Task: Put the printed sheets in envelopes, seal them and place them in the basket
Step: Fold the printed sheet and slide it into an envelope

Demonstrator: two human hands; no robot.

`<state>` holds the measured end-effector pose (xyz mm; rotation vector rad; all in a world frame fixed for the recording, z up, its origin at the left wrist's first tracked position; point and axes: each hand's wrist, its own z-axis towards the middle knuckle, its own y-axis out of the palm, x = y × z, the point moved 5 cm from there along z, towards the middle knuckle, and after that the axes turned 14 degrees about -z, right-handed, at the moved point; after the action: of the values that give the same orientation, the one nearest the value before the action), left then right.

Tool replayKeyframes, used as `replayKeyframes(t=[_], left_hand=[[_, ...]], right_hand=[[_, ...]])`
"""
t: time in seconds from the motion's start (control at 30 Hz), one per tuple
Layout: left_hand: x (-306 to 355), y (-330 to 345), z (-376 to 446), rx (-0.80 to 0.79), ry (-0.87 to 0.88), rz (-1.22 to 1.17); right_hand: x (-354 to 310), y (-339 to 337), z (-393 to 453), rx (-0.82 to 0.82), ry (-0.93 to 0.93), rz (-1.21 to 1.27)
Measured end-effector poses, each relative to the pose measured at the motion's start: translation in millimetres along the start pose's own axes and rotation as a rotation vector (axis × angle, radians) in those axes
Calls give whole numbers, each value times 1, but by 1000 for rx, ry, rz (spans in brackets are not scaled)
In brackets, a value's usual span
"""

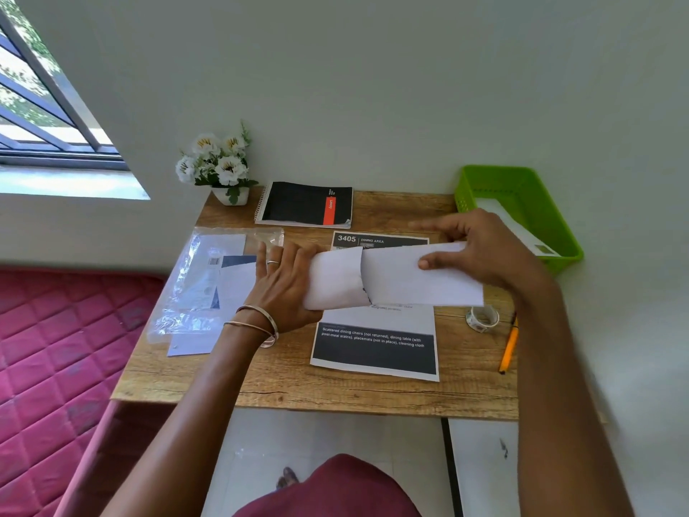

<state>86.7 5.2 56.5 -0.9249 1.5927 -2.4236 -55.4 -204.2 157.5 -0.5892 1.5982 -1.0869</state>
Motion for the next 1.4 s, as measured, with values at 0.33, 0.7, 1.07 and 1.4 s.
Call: replayKeyframes(t=[0.33,0.7,1.07,1.4], left_hand=[[0,4,0,58,-86,17],[1,16,5,38,-140,-54],[10,17,7,-12,-102,-144],[12,17,13,4,-162,-172]], right_hand=[[23,28,-16,778,401,482],[5,45,-31,930,327,591],[12,36,-19,801,283,850],[-23,84,-16,712,33,260]])
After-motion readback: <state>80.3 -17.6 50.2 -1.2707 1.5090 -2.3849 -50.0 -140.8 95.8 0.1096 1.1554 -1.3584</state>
